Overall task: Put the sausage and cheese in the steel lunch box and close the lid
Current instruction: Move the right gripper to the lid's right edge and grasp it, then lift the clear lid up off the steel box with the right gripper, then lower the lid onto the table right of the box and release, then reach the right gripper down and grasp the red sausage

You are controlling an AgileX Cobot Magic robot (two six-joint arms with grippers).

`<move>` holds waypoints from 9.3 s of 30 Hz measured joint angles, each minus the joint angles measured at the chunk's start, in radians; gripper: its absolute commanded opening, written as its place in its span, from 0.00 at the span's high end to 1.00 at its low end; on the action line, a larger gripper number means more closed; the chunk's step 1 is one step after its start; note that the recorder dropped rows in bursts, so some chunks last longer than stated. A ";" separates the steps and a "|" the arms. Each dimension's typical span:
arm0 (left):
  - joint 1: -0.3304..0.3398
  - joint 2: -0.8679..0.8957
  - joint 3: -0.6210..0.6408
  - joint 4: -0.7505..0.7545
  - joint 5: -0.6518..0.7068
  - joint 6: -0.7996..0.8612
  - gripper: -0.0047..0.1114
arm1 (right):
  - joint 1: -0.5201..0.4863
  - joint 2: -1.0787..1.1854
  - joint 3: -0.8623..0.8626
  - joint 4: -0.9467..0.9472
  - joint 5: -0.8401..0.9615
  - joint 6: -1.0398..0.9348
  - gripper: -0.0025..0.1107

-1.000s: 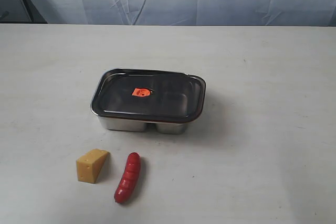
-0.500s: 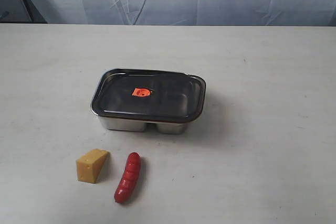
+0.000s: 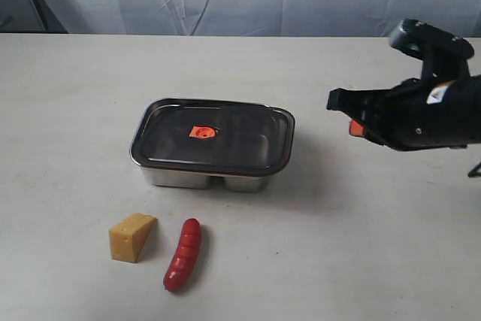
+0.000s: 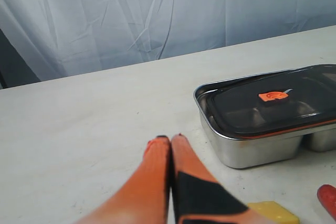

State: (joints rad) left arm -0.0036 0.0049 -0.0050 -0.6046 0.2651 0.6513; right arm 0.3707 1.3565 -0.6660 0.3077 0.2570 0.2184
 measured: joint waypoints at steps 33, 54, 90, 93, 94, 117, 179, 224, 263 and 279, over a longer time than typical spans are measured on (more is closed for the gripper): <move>-0.001 0.000 0.000 0.000 0.000 0.000 0.96 | -0.354 0.480 -0.174 1.057 0.687 -1.120 0.94; -0.001 0.000 0.000 0.000 0.000 0.000 0.96 | -0.262 0.580 -0.173 1.255 0.760 -1.197 0.52; -0.001 0.000 0.000 0.000 0.000 0.000 0.96 | -0.239 0.278 -0.179 1.392 0.858 -1.508 0.99; -0.001 0.000 0.000 0.000 0.000 0.000 0.96 | -0.239 0.185 -0.194 1.291 0.684 -1.513 0.99; -0.001 0.000 0.000 0.000 0.000 0.000 0.96 | -0.239 0.150 -0.196 1.252 0.624 -1.513 0.99; -0.001 0.000 0.000 0.000 0.000 0.000 0.96 | -0.182 -0.183 -0.203 -0.249 0.212 -1.012 0.99; -0.001 0.000 0.000 0.000 0.000 0.000 0.96 | 0.208 0.105 -0.078 -0.542 0.605 -0.398 0.46; -0.001 0.000 0.000 0.000 0.000 0.000 0.96 | 0.617 0.336 -0.283 0.133 0.156 -0.176 0.74; -0.001 0.000 0.000 0.000 0.000 0.000 0.96 | 0.617 0.626 -0.468 -0.244 0.184 0.374 0.54; -0.001 0.000 0.000 0.000 0.000 0.000 0.96 | 0.617 0.667 -0.521 -0.246 0.307 0.325 0.99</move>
State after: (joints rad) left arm -0.0050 0.0049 -0.0050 -0.6046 0.2651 0.6513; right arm 0.9877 2.0231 -1.1868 0.0621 0.5639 0.5432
